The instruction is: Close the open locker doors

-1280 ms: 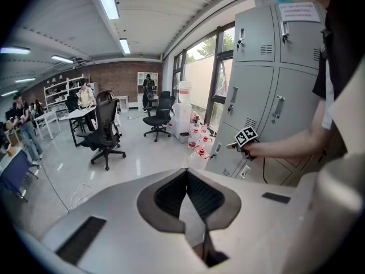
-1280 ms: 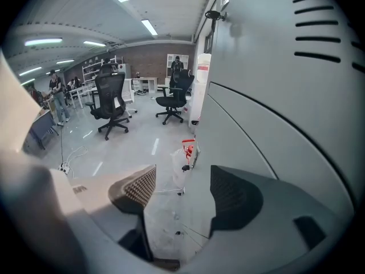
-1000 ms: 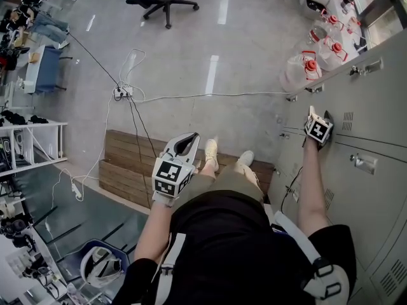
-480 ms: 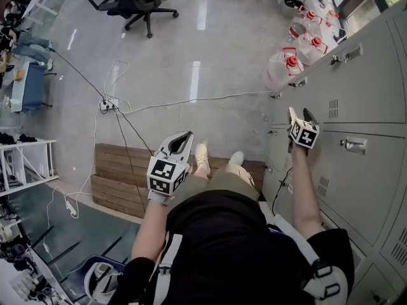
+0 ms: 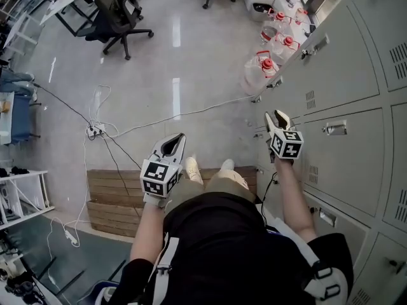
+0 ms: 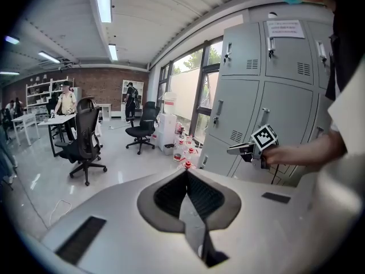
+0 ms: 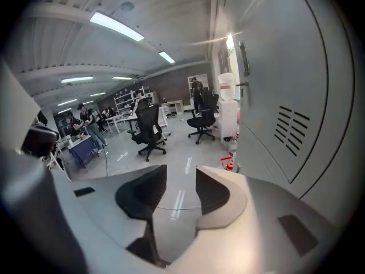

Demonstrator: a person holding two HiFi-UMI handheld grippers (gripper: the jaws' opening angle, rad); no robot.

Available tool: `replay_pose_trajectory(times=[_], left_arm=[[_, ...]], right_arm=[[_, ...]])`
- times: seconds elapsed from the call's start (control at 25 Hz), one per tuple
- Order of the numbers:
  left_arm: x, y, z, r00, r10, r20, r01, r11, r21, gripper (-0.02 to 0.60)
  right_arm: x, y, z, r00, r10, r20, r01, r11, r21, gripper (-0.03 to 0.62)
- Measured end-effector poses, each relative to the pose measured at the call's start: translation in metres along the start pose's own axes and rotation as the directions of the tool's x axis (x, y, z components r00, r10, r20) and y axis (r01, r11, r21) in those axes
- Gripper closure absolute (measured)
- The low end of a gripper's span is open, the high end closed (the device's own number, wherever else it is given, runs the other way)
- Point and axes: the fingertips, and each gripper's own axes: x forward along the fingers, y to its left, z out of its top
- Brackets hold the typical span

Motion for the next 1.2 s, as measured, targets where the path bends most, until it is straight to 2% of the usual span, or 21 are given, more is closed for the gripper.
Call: replay_pose_trajectory(times=[0.2,0.36,0.8,1.2], left_arm=[[0.006,-0.007,0.015,0.999,-0.049,0.024,0.049,0.999,0.018,0.574],[0.009,-0.015,0.024,0.996,-0.086,0.034,0.085,0.996,0.041,0.574],[0.025,-0.028,0.068,0.975,-0.195,0.109,0.184,0.977,0.103,0.574],[0.015,-0.037,0.121,0.939,-0.276,0.204,0.239,0.952,0.189,0.574]], right_arm=[[-0.033,0.028,0.025,0.997,0.029,0.065,-0.028,0.999,-0.022,0.496],[-0.059,0.049,0.045,0.991,0.066,0.113,-0.060,0.997,-0.050,0.533],[-0.117,0.091,0.103,0.953,0.145,0.266,-0.117,0.986,-0.119,0.546],[-0.159,0.131,0.157,0.892,0.203,0.404,-0.125,0.969,-0.212,0.546]])
